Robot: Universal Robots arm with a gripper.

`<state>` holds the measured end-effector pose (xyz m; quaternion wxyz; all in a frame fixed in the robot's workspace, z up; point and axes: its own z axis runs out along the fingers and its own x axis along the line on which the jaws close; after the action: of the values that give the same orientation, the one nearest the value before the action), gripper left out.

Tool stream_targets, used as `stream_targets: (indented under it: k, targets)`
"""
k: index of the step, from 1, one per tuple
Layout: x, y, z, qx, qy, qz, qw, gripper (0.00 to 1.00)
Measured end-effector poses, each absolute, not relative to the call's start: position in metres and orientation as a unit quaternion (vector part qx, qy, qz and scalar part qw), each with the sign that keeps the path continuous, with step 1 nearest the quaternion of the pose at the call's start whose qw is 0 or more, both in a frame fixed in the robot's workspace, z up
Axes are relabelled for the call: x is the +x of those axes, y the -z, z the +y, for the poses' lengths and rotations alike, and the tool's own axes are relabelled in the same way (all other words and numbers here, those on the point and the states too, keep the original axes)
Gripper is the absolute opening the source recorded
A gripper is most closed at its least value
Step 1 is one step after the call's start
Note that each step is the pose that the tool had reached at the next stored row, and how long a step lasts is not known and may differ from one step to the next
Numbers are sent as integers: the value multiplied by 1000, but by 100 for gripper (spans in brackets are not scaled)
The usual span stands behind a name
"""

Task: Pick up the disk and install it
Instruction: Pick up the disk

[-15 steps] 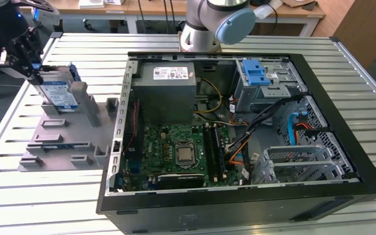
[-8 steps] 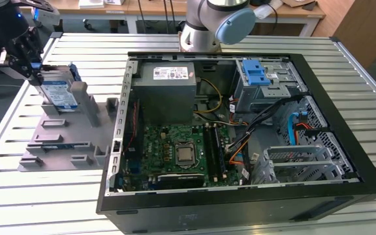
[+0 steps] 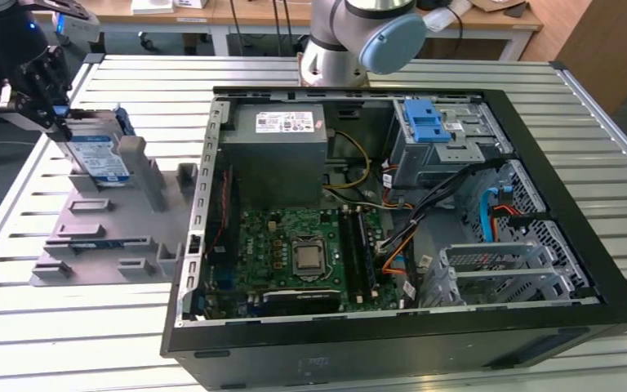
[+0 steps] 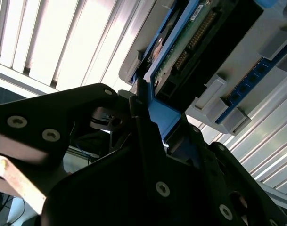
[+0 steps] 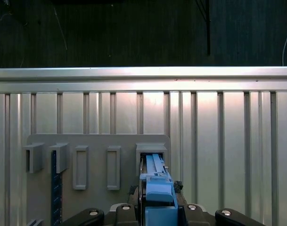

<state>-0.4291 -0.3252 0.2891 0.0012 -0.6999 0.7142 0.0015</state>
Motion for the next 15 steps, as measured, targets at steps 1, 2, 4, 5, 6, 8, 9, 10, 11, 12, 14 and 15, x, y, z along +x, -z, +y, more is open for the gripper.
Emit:
stream_targets:
  k: [1, 2, 4, 5, 6, 8, 9, 10, 11, 12, 14, 15]
  targets:
    - [-429, -289, -325, -700, -2, 714, 1, 36]
    - [-429, -289, -325, -700, -1, 714, 1, 36]
    - [-429, -290, -325, -700, -2, 714, 1, 36]
    - [-429, -291, -325, -700, -2, 714, 1, 36]
    - [-429, -291, -325, -700, -2, 714, 1, 36]
    - [-429, -292, -325, -700, -2, 714, 1, 36]
    - [-429, -293, -325, -700, -2, 714, 1, 36]
    - [-429, -294, -325, -700, -2, 714, 1, 36]
    - [-429, -295, -325, -700, -1, 714, 1, 36]
    - [-429, -296, -325, -700, -2, 714, 1, 36]
    - [-429, -298, -325, -700, -2, 714, 1, 36]
    - [-429, -299, -325, -700, -2, 714, 1, 36]
